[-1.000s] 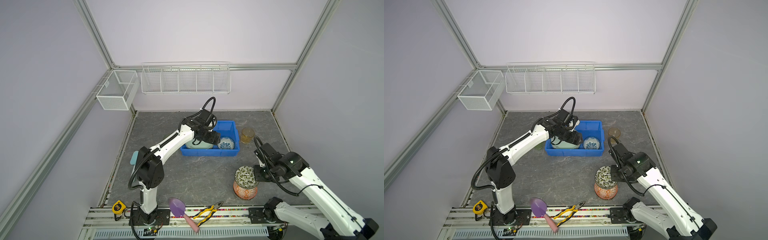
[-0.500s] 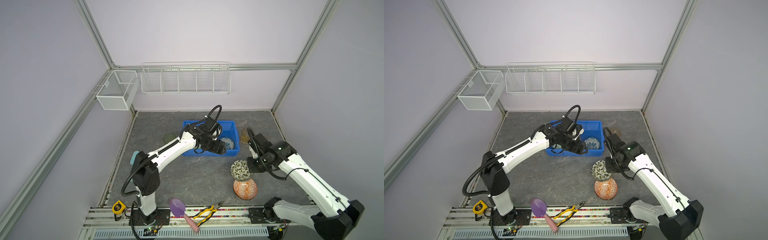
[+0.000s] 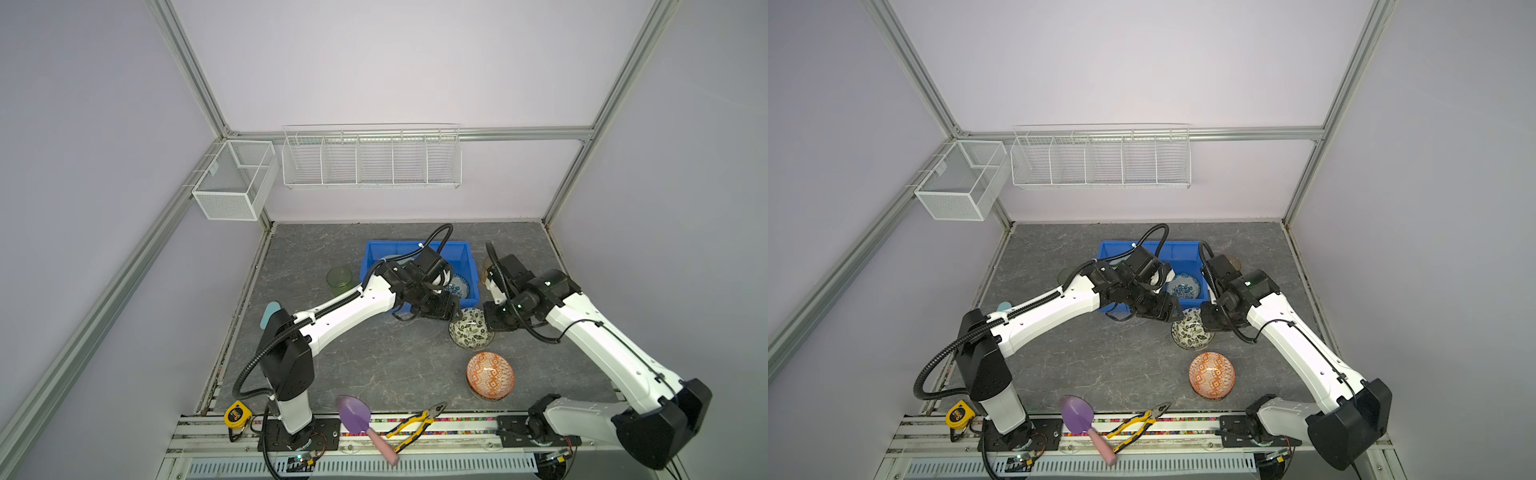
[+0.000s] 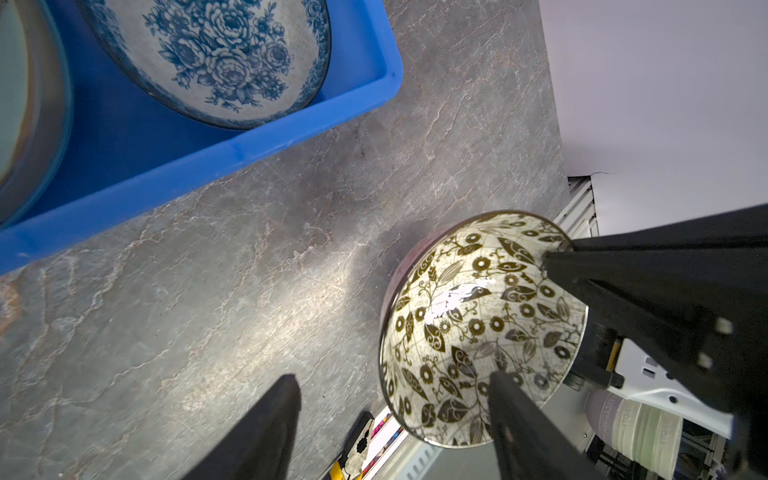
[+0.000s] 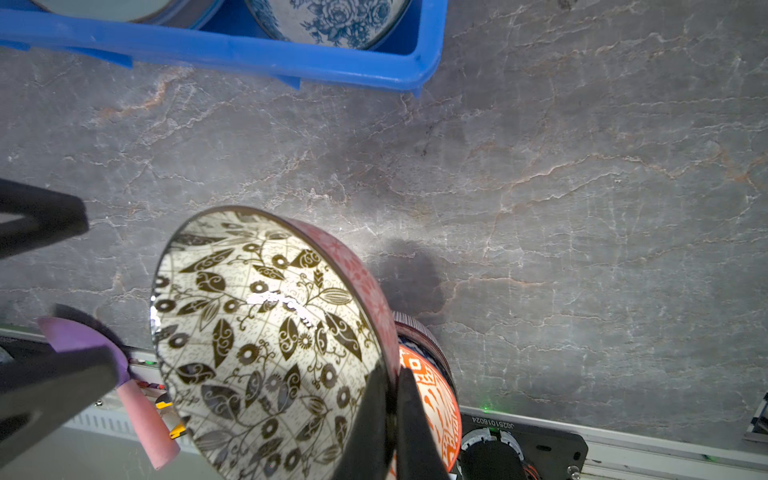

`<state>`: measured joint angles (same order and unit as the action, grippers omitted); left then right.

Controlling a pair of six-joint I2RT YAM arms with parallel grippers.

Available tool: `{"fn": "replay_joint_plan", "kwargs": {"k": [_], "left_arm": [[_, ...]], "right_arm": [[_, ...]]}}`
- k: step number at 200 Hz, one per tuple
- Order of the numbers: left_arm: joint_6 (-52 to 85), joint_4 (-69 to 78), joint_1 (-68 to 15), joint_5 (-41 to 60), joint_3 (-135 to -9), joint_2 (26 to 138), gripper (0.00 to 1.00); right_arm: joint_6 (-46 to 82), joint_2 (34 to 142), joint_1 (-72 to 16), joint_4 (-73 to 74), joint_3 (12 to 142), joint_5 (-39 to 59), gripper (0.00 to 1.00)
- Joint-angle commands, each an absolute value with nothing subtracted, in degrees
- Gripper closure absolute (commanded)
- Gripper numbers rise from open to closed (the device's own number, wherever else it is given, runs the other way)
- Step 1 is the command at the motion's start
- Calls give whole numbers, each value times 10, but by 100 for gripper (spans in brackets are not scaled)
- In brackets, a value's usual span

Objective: Place the mixed dishes into the plastic bin
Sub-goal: 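Lift the leaf-patterned bowl toward the bin while the left gripper moves to meet it, then pinch the bowl rim with the left gripper while the right gripper releases and withdraws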

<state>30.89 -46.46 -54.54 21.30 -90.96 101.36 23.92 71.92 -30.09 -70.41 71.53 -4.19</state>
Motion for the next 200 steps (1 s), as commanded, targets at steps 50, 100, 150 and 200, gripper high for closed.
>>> {"fn": "replay_joint_plan", "kwargs": {"k": [50,100,150,200], "left_arm": [[321,-468,-548,216,-920,1056,39],[340,-443,-548,223,-900,1058,52],[348,-428,-550,231,-895,1061,63],[338,-440,-551,230,-905,1065,79]], "right_arm": [[232,716,-300,-686,731,-22,94],[233,720,-303,-678,732,-15,93],[236,720,-305,-674,730,-16,94],[239,722,-309,-668,733,-15,94]]}}
